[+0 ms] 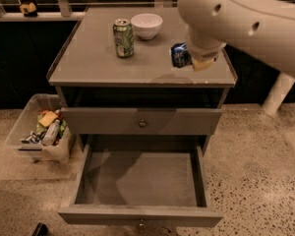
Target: Pick pepsi can from middle drawer and place on counter
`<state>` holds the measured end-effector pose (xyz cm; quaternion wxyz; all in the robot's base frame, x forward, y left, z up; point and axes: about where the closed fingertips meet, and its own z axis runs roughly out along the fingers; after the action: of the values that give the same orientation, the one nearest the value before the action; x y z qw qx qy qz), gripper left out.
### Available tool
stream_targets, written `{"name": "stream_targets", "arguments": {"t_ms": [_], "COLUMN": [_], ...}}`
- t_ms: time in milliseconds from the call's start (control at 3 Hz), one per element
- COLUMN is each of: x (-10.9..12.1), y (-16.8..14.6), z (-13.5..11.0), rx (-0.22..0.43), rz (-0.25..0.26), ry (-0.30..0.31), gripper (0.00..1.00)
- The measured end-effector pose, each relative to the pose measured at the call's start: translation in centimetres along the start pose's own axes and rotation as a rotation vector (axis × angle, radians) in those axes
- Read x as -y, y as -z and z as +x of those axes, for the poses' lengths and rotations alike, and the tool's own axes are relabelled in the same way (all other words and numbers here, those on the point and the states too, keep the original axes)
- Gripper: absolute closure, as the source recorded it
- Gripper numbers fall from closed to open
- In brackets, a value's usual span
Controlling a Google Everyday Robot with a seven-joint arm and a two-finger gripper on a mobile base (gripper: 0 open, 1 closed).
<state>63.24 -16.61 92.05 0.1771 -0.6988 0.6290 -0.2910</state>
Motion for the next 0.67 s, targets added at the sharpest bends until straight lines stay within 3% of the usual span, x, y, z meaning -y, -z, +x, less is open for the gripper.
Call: {"name": "stream_targets", "arguments": {"t_ms": [333, 667], "x": [2.4, 4.6], "y": [-3.0, -4.6], "z": [4.4, 2.6], "rx": [0.015, 0.061], "rz": [-0.047, -0.053], "ry": [-0.047, -0.009], "gripper": [1.0, 1.0]}}
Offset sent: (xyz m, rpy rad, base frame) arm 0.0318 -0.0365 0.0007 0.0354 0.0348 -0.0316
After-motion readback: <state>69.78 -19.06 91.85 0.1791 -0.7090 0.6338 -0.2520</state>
